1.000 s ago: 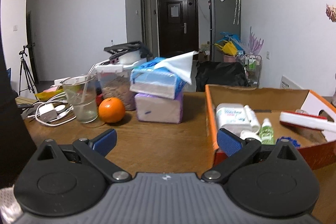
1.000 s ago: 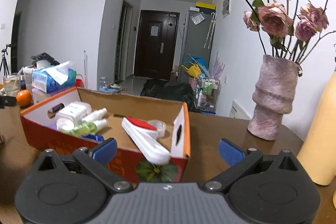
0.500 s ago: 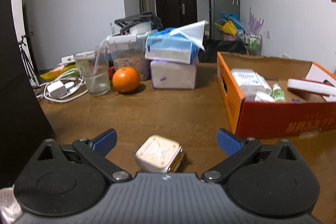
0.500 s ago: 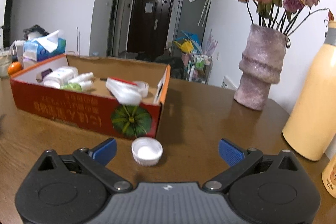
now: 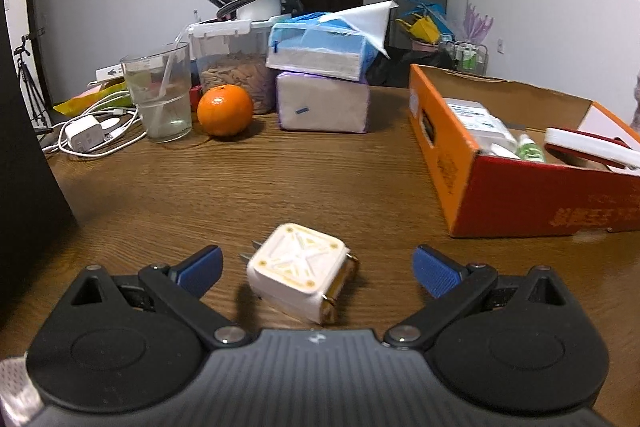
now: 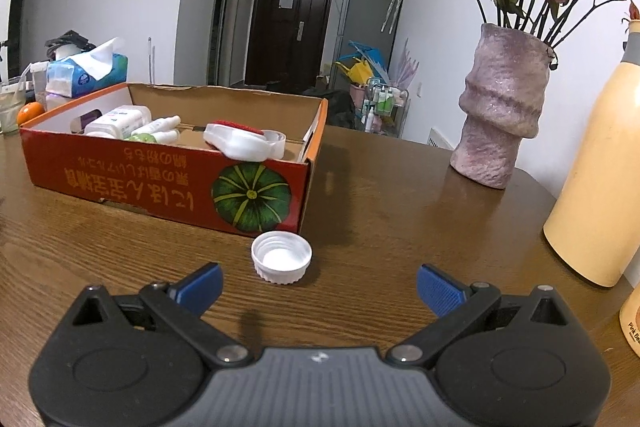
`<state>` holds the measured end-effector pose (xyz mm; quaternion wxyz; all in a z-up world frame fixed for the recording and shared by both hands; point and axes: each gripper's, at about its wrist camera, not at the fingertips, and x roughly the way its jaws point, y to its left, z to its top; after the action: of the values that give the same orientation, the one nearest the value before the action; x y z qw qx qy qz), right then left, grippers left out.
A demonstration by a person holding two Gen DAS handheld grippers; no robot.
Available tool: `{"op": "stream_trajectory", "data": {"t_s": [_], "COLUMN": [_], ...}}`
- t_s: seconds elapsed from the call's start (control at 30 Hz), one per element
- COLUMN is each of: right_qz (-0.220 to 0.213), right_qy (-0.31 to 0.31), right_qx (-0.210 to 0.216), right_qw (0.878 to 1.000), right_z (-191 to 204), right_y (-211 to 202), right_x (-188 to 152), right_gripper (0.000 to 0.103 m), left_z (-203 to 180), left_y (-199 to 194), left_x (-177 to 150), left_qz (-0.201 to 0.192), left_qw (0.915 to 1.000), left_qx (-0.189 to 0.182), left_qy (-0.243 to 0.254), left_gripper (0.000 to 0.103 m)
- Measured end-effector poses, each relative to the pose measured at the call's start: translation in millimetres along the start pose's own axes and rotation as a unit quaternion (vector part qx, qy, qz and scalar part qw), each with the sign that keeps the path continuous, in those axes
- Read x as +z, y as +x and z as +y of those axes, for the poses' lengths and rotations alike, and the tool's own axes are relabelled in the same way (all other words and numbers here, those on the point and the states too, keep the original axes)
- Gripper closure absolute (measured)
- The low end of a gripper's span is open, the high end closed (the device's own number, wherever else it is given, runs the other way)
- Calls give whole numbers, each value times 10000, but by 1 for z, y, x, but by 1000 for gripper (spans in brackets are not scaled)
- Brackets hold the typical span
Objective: Organize rigid objects
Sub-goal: 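Grasp the white cap with the right tool while the left tool grasps the plug adapter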
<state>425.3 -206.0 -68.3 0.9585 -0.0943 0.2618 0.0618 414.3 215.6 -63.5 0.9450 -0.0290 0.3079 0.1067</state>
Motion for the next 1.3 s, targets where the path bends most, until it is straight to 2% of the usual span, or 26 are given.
{"op": "stream_trajectory", "data": {"t_s": [0.07, 0.13, 0.2, 0.23, 0.53, 0.93, 1.13, 1.3], "right_qz": [11, 31, 53, 62, 131, 254, 441, 492], "right_qy": [-2, -7, -5, -3, 65, 279, 437, 513], "right_qx": [4, 3, 21, 31, 38, 141, 232, 337], "right_qw": [10000, 10000, 10000, 10000, 9999, 9992, 9978, 9969], "right_z": [0, 1, 2, 2, 1, 0, 0, 2], "right_y": [1, 2, 3, 4, 8, 17, 33, 44], "right_x": [0, -1, -1, -1, -2, 1, 7, 12], "right_gripper": [0, 0, 0, 0, 0, 0, 11, 27], "left_z": [3, 4, 2, 1, -2, -22, -25, -24], "left_y": [5, 8, 10, 11, 4, -29, -32, -32], "left_x": [2, 3, 3, 2, 1, 4, 5, 5], "left_qz": [24, 94, 159, 194, 69, -519, -558, -556], "left_qw": [10000, 9999, 9998, 9997, 9998, 9977, 9974, 9974], "left_qx": [21, -35, -55, -95, -139, -229, -245, -251], "left_qy": [-19, -17, 49, 93, 101, 368, 384, 393], "left_gripper": [2, 15, 39, 42, 42, 43, 43, 43]}}
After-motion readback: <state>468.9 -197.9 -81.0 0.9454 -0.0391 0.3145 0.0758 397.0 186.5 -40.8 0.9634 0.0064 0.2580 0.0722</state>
